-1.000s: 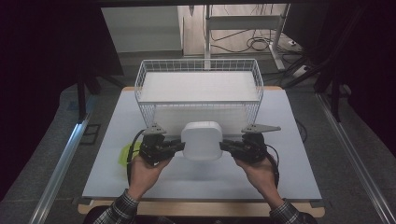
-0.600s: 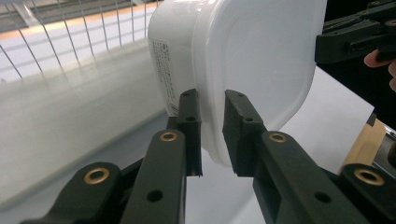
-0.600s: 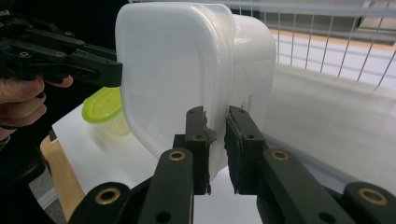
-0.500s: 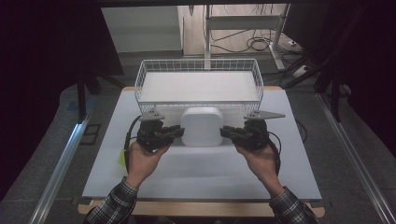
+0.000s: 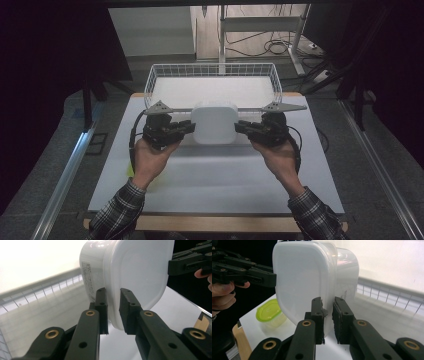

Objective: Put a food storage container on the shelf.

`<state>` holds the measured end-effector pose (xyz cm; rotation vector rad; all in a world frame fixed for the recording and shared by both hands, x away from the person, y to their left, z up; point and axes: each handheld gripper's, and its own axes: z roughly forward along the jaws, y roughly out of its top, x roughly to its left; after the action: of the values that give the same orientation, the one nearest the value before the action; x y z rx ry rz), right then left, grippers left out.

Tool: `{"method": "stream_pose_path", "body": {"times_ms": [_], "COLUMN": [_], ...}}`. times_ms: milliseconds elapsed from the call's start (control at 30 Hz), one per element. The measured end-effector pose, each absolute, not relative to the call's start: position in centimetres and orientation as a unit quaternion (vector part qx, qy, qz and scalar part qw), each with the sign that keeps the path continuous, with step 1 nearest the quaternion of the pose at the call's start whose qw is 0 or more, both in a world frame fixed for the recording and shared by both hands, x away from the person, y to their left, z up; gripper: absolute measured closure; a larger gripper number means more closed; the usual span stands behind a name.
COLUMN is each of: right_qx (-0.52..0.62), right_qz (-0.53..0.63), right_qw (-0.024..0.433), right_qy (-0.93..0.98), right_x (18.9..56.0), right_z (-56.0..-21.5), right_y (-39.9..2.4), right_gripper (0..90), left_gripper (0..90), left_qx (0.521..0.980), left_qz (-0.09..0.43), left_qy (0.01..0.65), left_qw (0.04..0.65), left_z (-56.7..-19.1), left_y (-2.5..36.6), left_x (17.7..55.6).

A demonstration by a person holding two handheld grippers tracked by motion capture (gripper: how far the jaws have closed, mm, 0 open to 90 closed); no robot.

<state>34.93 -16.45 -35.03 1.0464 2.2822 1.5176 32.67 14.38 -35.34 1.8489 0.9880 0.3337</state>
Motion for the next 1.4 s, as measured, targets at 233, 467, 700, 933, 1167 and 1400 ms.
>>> {"method": "stream_pose_path", "body": {"times_ms": [233,467,700,933,1167,1400], "right_qx": [0.344,0.336,0.340,0.353,0.367,0.377], "right_qz": [0.522,0.529,0.534,0.537,0.534,0.528], "right_qw": [0.116,0.127,0.134,0.136,0.128,0.119], "right_qy": [0.772,0.769,0.762,0.754,0.751,0.751], "right_x": [35.8,37.0,38.7,40.6,42.2,43.0], "right_z": [-32.9,-31.0,-29.7,-29.1,-29.6,-30.3], "right_y": [-16.0,-15.7,-15.4,-15.2,-15.2,-15.2], "right_gripper": [79.8,79.7,79.5,79.2,78.9,78.3], "left_gripper": [78.0,78.0,78.0,77.9,77.6,75.9], "left_qx": [0.756,0.752,0.747,0.745,0.743,0.739], "left_qz": [0.149,0.157,0.160,0.159,0.147,0.147], "left_qy": [0.406,0.407,0.411,0.416,0.424,0.428], "left_qw": [0.492,0.495,0.498,0.496,0.497,0.499], "left_z": [-33.3,-31.5,-30.2,-29.5,-30.2,-31.0], "left_y": [14.7,14.9,15.0,14.9,14.9,14.8], "left_x": [33.4,34.5,36.3,38.4,39.9,40.5]}}
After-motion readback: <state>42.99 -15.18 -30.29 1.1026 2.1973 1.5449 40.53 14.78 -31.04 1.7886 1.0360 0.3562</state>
